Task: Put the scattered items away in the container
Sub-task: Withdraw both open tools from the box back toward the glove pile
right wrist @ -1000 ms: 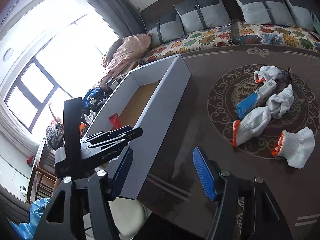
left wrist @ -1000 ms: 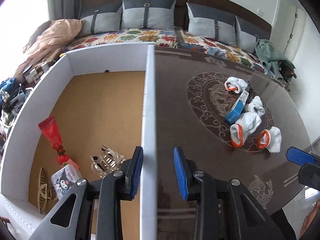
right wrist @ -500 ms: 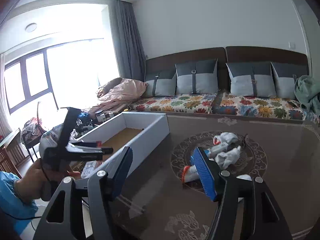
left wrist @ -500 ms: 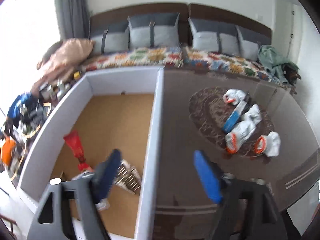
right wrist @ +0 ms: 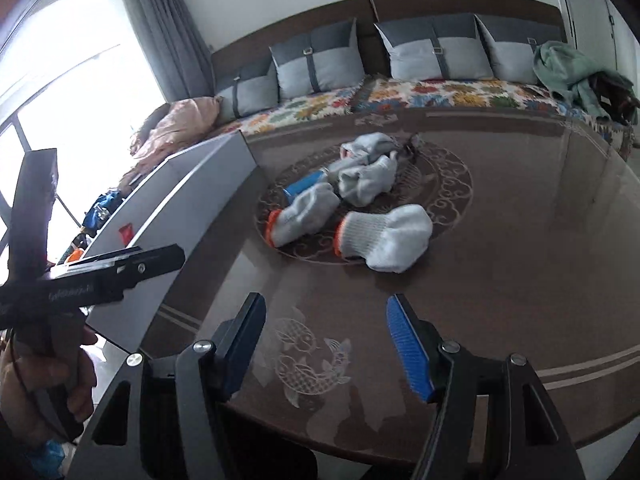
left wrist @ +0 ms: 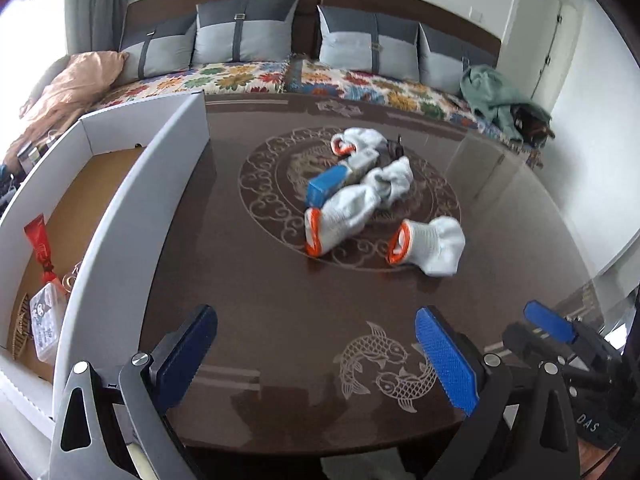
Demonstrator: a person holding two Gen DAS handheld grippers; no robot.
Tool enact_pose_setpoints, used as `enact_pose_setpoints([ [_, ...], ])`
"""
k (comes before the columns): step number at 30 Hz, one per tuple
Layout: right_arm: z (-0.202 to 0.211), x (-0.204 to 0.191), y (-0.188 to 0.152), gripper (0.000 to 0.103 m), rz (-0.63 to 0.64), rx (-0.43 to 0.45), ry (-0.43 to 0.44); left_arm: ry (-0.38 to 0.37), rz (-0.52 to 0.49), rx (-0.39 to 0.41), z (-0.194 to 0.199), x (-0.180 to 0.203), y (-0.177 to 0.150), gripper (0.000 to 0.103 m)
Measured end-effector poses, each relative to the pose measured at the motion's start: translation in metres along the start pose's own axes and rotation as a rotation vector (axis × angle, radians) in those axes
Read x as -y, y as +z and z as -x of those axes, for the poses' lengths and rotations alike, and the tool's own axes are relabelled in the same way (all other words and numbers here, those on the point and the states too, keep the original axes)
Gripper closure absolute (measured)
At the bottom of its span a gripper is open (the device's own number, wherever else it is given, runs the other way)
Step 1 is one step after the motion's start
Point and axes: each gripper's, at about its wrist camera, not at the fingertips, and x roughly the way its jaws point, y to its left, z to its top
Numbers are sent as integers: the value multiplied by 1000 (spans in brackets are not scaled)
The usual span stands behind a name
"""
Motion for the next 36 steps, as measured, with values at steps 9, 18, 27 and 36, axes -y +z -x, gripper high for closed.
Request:
enact_pose_setpoints([
  [9, -17, 32, -3, 39, -36, -93, -60, 23, -18, -65, -19, 25, 1, 2],
  [18, -4, 52, 11, 39, 18, -127, -122, -14, 30, -98, -27, 33, 10, 2],
  [27, 15, 72, 12, 39, 12, -138, -168, -30, 30, -54, -15, 25, 4, 2],
  [36, 12, 40, -3, 39, -19, -106, -174, -24, -81, -4, -9, 23, 6, 2],
])
